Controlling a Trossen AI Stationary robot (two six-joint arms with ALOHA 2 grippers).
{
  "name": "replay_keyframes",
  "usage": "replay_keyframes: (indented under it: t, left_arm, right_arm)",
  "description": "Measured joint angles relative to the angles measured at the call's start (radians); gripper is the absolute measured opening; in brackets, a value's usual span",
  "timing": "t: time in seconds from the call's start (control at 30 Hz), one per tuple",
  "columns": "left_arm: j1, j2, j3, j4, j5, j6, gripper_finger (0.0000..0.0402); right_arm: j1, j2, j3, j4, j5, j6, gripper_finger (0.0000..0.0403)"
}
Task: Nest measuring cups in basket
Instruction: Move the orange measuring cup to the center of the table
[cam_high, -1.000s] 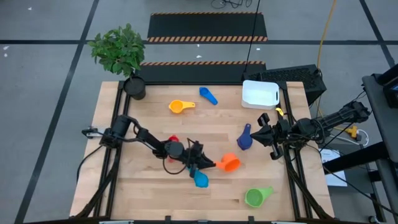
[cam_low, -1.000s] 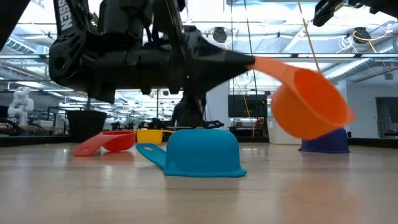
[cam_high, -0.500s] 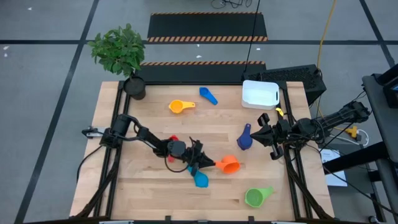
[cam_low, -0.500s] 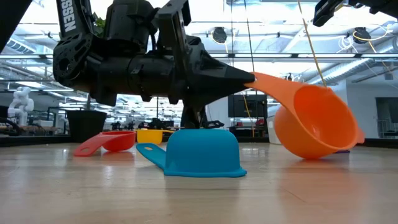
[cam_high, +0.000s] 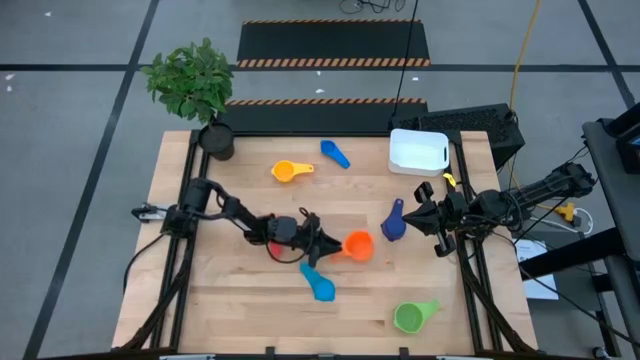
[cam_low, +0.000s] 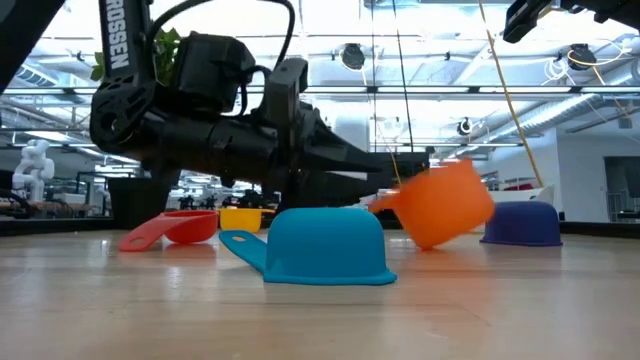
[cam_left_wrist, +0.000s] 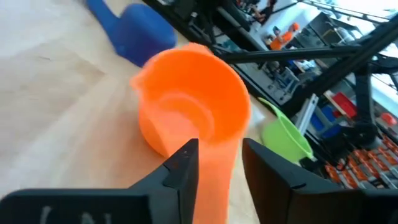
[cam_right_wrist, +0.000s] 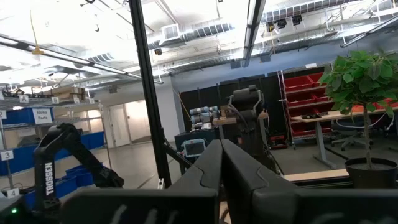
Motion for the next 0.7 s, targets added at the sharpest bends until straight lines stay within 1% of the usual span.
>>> replay_keyframes:
  t: [0.17, 0.3, 0.47, 0.53, 0.6, 0.63, 0.7]
  left_arm:
    - [0.030, 0.000, -0.021, 0.013, 0.001, 0.006, 0.0150]
    - [0.037, -0.024, -0.028, 0.008, 0.021, 0.028, 0.0158]
    - [0.017, -0.084, -0.028, 0.010, 0.036, 0.080, 0.0159]
    - [-0.001, -0.114, -0.028, -0.019, 0.034, 0.111, 0.0159]
    - [-0.031, -0.154, -0.028, -0.077, 0.000, 0.152, 0.0159]
    - [-0.051, -0.178, -0.028, -0.119, -0.033, 0.180, 0.0159]
    - [-0.100, -0.225, -0.013, -0.236, -0.145, 0.254, 0.0159]
  right_arm:
    - [0.000, 0.000, 0.000, 0.000, 0.000, 0.000, 0.0000]
    - [0.000, 0.000, 0.000, -0.002, -0.004, 0.000, 0.0000]
    - [0.000, 0.000, 0.000, -0.019, -0.004, 0.007, 0.0000]
    - [0.000, 0.001, 0.000, -0.019, -0.004, 0.013, 0.0000]
    - [0.000, 0.001, 0.000, -0.019, -0.004, 0.015, 0.0000]
    - [0.000, 0.001, 0.000, -0.020, -0.004, 0.014, 0.0000]
    - [0.000, 0.001, 0.000, -0.023, -0.003, 0.015, 0.0000]
